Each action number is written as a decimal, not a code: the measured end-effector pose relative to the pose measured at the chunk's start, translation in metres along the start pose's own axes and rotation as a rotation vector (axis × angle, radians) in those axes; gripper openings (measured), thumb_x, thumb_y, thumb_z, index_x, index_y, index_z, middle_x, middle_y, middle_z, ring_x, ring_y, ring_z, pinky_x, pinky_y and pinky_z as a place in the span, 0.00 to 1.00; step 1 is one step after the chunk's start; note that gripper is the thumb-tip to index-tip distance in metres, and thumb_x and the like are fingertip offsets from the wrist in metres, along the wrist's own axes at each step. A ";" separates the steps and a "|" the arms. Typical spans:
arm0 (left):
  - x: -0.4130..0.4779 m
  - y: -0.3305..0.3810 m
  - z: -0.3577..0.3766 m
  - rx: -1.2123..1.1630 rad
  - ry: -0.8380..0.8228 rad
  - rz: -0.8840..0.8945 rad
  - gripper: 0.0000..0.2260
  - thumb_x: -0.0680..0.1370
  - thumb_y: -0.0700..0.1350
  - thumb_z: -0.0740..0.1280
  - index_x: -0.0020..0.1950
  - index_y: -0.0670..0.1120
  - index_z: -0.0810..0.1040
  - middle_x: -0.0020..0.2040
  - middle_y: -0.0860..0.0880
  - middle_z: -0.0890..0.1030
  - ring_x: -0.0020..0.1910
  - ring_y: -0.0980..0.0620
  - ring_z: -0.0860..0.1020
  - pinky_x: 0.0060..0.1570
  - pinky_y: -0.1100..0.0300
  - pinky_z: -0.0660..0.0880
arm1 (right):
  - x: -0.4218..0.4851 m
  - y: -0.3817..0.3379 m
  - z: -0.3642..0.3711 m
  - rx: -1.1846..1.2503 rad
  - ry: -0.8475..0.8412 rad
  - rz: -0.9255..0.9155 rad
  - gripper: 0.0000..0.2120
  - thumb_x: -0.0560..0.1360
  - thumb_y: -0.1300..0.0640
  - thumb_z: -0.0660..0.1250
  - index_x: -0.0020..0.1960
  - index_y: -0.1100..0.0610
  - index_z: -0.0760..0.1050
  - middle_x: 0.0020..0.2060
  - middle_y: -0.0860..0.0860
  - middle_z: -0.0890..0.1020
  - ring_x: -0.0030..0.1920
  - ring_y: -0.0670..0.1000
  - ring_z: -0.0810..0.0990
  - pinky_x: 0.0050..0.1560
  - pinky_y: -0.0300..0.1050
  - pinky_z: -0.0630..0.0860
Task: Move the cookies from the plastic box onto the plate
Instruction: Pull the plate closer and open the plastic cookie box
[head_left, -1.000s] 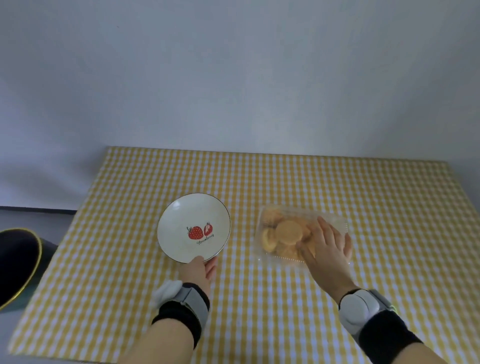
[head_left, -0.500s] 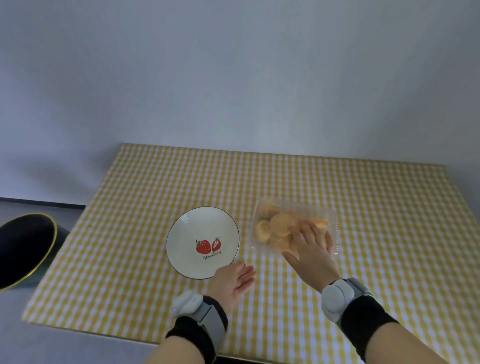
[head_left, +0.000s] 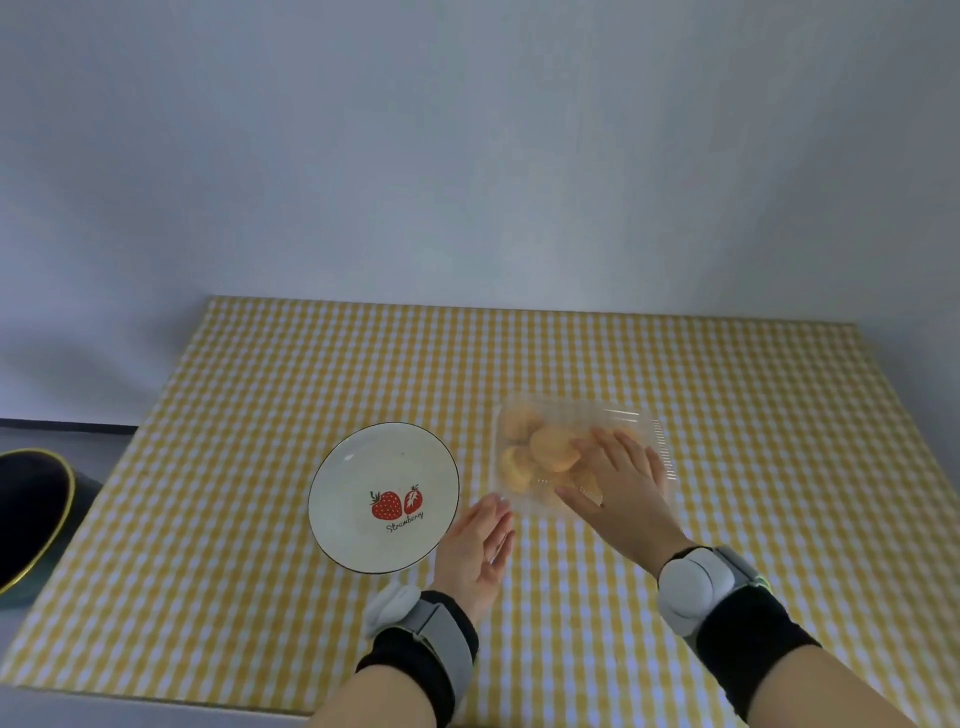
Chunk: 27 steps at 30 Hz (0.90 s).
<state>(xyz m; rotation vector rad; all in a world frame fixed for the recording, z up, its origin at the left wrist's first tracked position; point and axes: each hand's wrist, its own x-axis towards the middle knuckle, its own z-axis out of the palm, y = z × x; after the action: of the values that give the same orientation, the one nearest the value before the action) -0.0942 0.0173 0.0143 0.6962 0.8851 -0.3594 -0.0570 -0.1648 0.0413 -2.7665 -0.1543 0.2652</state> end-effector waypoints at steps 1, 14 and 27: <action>-0.002 0.001 0.001 -0.012 -0.029 -0.011 0.07 0.76 0.41 0.68 0.53 0.43 0.80 0.49 0.47 0.83 0.52 0.50 0.79 0.60 0.54 0.73 | 0.001 -0.001 -0.001 -0.006 0.029 -0.022 0.36 0.68 0.28 0.48 0.72 0.43 0.60 0.76 0.46 0.57 0.76 0.52 0.50 0.75 0.58 0.47; -0.001 0.011 0.016 0.050 -0.180 0.043 0.04 0.75 0.39 0.68 0.44 0.43 0.83 0.39 0.48 0.85 0.45 0.51 0.80 0.47 0.59 0.76 | 0.014 -0.024 -0.015 -0.047 0.056 -0.107 0.42 0.63 0.24 0.55 0.72 0.43 0.60 0.70 0.42 0.65 0.70 0.50 0.60 0.72 0.55 0.54; -0.011 0.020 0.047 0.249 -0.328 0.202 0.06 0.76 0.39 0.66 0.46 0.43 0.83 0.39 0.49 0.85 0.42 0.52 0.80 0.51 0.59 0.76 | 0.023 -0.026 -0.045 0.062 0.151 -0.078 0.41 0.63 0.30 0.67 0.69 0.50 0.63 0.65 0.45 0.70 0.66 0.51 0.66 0.66 0.51 0.69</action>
<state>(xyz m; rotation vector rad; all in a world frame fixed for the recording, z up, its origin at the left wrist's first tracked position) -0.0624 -0.0004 0.0514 0.9186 0.4574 -0.3928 -0.0278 -0.1523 0.0879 -2.6988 -0.2113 0.0399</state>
